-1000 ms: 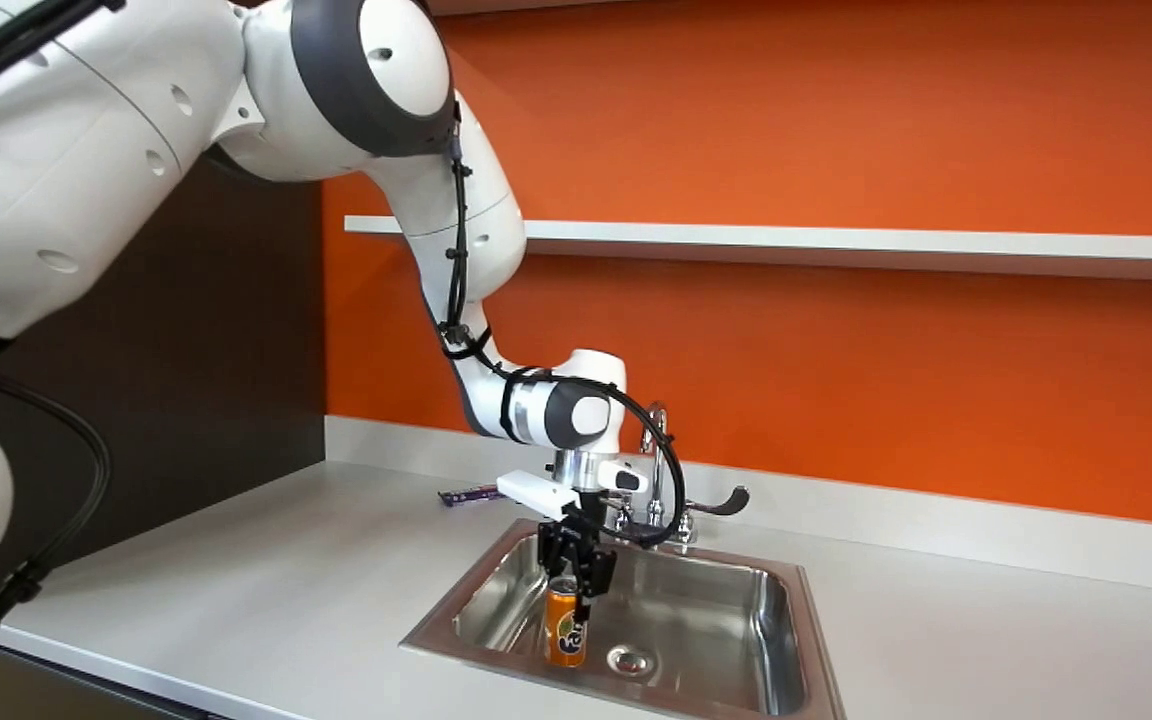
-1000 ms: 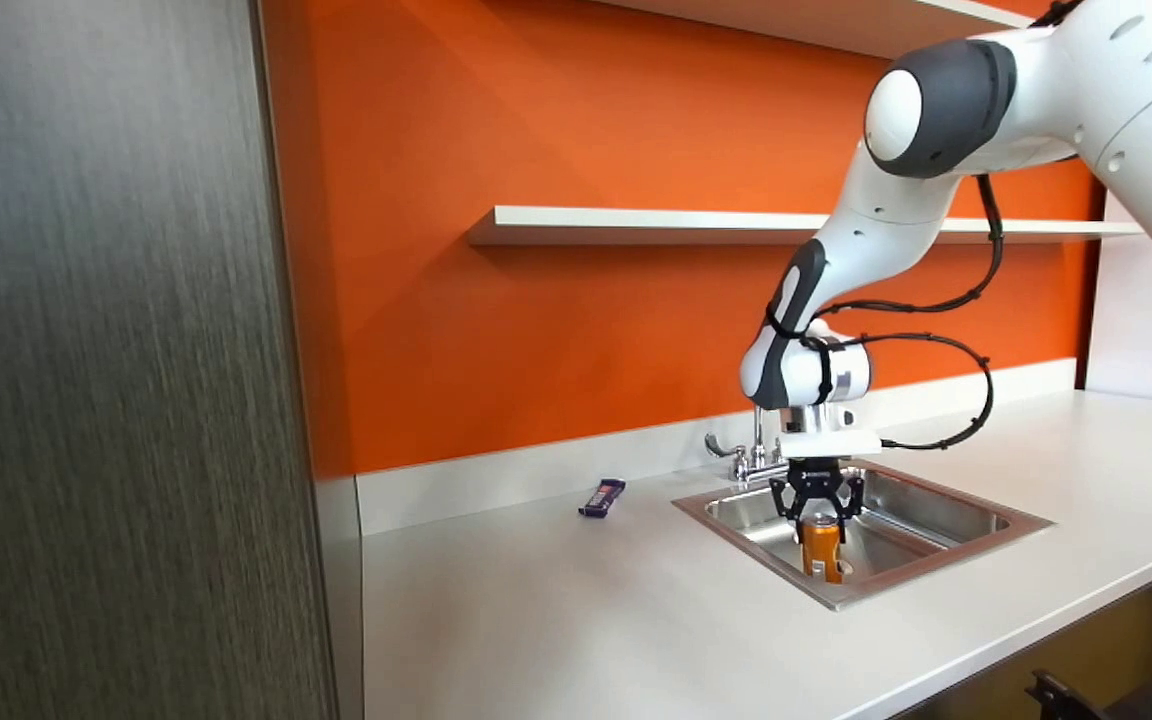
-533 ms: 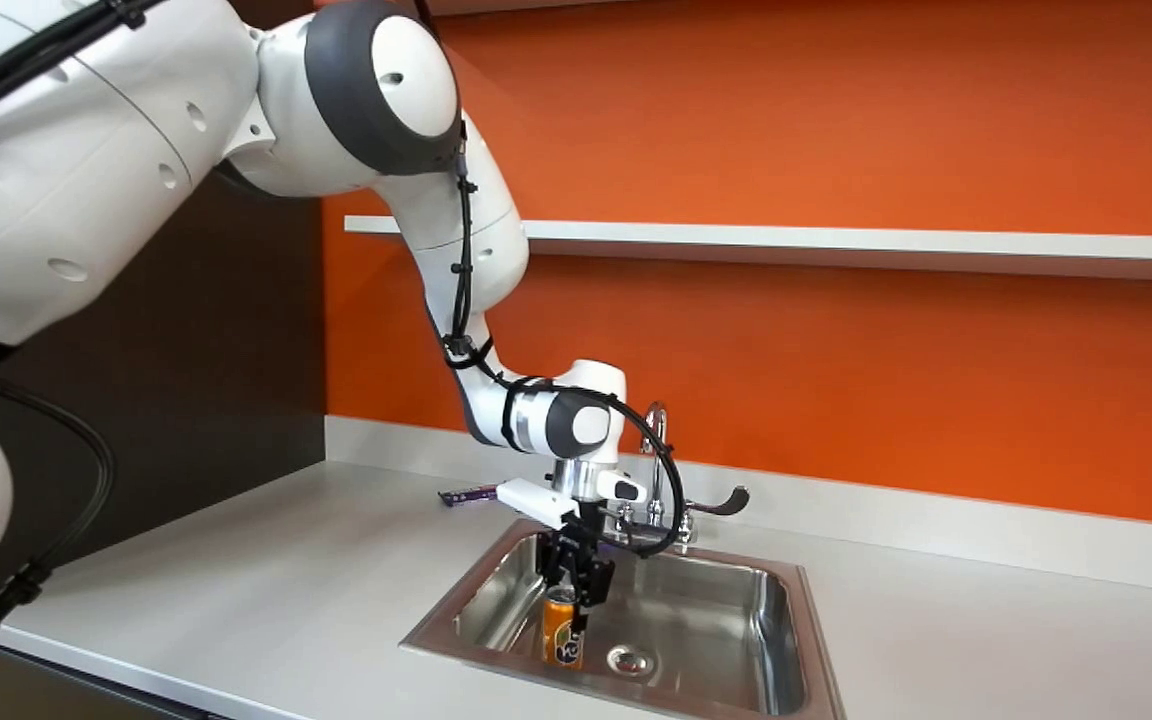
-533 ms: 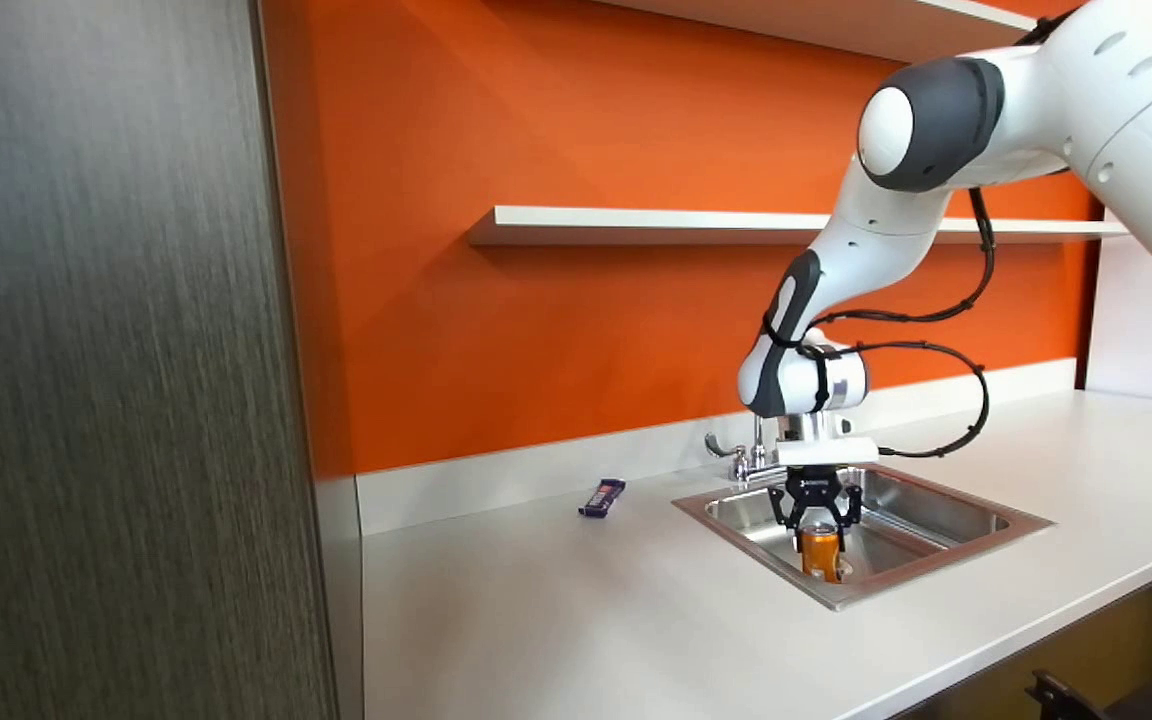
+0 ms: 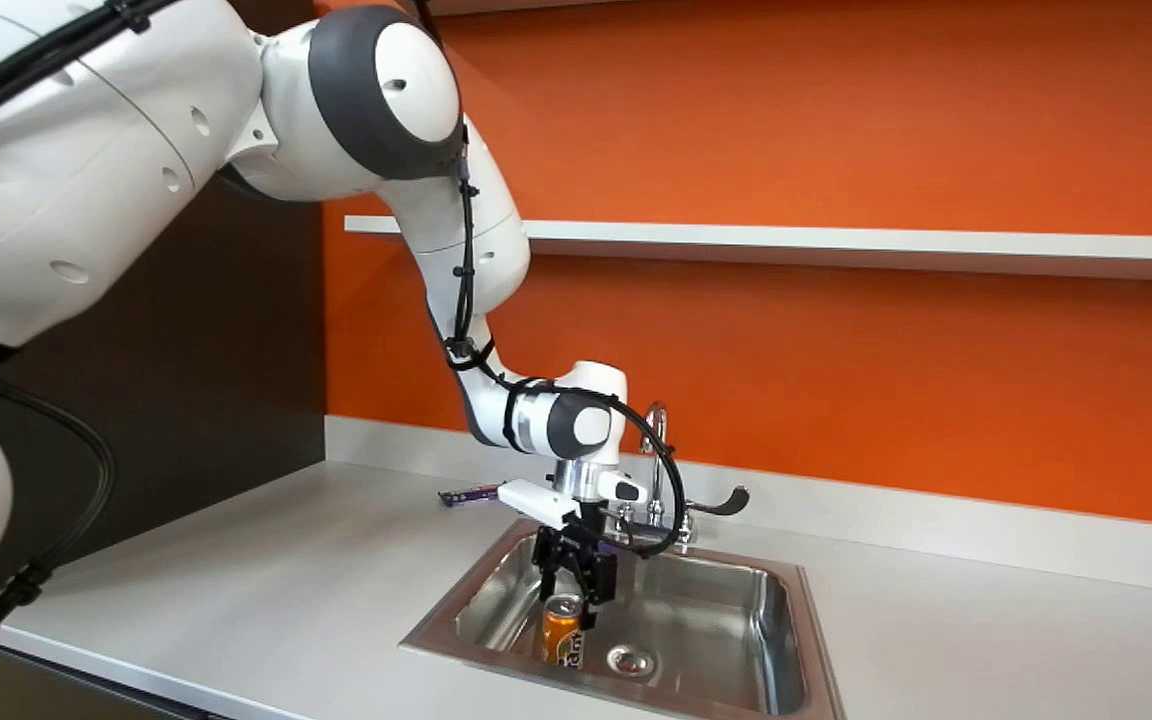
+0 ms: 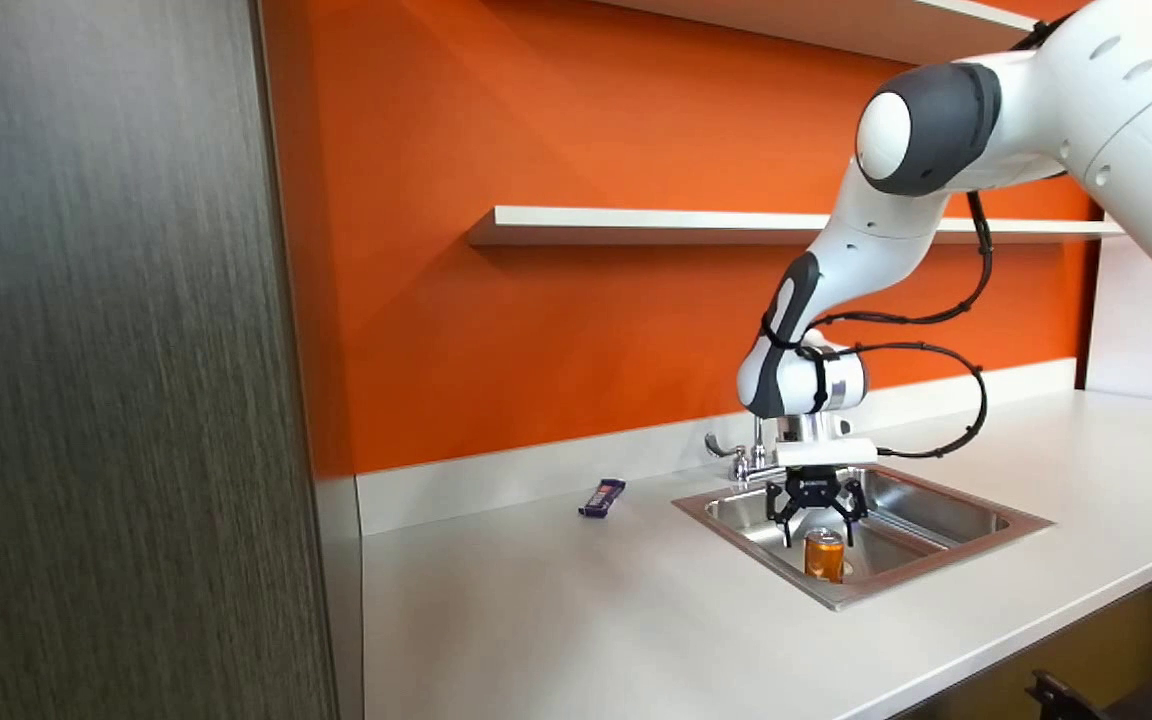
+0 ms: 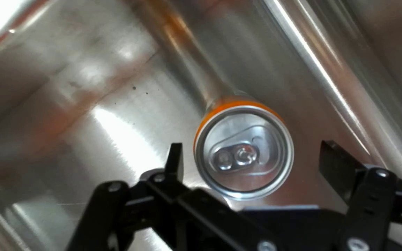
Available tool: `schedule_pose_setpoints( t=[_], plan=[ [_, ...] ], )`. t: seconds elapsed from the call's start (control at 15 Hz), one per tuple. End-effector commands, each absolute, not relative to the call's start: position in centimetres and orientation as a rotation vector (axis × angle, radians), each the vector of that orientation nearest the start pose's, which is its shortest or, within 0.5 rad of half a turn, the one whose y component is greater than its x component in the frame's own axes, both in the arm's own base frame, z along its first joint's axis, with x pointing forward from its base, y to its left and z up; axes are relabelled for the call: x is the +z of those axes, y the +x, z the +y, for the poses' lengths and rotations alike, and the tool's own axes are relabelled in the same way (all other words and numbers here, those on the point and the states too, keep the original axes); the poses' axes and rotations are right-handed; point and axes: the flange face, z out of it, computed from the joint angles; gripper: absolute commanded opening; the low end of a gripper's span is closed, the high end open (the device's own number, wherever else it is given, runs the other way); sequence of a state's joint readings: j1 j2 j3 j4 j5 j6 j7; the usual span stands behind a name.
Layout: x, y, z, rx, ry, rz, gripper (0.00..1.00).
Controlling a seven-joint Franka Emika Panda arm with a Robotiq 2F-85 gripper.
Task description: Put the can in the sink.
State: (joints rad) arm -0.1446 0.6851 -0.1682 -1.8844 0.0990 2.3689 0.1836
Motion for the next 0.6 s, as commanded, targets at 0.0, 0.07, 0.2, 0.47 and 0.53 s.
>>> schedule_pose_setpoints(
  t=[0.0, 0.07, 0.2, 0.47, 0.53],
  plan=[
    [15.6, 57.7, -19.0, 0.285, -3.03, 0.859, 1.0],
    [16.4, 57.6, -19.2, 0.274, -3.041, 0.864, 1.0],
    [18.4, 57.2, -19.8, 0.234, -3.054, 0.884, 1.0],
    [22.2, 55.7, -20.3, 0.177, -3.127, 0.783, 1.0],
    [23.1, 55.1, -20.2, 0.165, -3.154, 0.718, 1.0]
  ],
)
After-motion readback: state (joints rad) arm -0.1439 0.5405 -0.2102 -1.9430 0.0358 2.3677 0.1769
